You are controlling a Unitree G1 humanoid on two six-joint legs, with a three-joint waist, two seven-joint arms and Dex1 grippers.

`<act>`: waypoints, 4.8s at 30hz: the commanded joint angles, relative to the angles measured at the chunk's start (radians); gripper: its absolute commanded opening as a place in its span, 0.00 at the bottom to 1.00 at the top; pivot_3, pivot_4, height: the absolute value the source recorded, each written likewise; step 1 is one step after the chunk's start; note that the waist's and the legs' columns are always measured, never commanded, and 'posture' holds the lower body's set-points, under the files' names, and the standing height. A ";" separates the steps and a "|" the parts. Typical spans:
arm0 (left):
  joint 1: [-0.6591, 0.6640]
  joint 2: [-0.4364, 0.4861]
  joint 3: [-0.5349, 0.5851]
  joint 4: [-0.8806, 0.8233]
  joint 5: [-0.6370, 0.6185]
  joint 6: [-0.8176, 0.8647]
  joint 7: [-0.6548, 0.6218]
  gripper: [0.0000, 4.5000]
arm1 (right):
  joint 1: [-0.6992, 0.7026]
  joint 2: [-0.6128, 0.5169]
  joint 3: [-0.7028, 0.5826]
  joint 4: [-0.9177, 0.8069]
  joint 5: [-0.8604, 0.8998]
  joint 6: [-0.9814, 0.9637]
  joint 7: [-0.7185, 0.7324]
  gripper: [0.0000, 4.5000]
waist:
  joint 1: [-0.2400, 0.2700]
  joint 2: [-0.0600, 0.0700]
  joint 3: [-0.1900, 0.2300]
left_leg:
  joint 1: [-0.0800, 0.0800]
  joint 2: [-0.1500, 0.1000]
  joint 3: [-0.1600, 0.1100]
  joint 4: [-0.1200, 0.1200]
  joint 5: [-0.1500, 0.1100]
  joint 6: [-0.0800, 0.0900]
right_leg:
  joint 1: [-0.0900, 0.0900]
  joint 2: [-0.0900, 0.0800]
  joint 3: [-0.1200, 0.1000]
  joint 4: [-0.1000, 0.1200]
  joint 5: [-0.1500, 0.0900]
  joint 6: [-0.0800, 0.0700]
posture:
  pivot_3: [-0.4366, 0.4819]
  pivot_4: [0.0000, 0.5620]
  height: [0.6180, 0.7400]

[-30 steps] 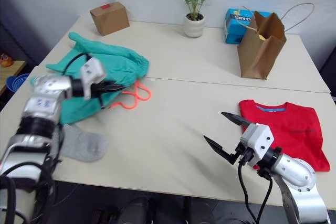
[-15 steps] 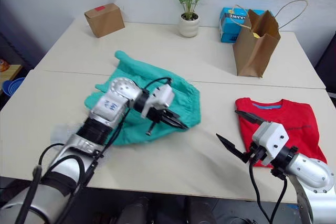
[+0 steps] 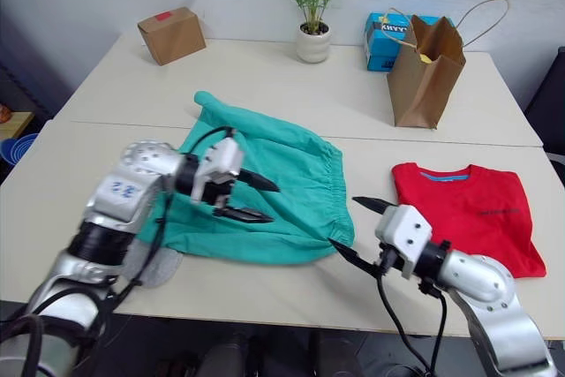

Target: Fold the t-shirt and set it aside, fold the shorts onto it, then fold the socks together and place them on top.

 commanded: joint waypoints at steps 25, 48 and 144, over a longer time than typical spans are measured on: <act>0.367 0.281 0.029 -0.166 0.156 -0.190 0.131 0.49 | -0.212 -0.145 0.183 0.358 -0.222 -0.234 0.200 0.30 | -0.001 0.003 0.000 | -0.001 -0.003 -0.005 -0.002 -0.002 0.007 | 0.002 -0.004 -0.007 -0.002 0.000 0.000 | 0.48 0.27 1.00; 0.422 0.469 0.154 -0.443 -0.318 0.219 -0.121 0.01 | 0.160 -0.406 -0.169 0.165 0.099 -0.014 0.543 0.00 | -0.001 0.006 0.002 | -0.004 -0.002 -0.011 -0.002 0.000 0.004 | 0.004 -0.003 -0.011 -0.006 0.000 0.000 | 0.48 0.27 1.00; -0.764 -0.153 -0.030 1.062 0.175 -0.627 0.188 0.01 | -0.020 -0.093 -0.303 0.164 0.306 0.315 -0.041 0.00 | 0.031 0.000 0.011 | -0.008 -0.002 0.012 0.003 0.007 0.010 | -0.008 -0.024 -0.069 -0.004 0.014 -0.009 | 0.48 0.27 1.00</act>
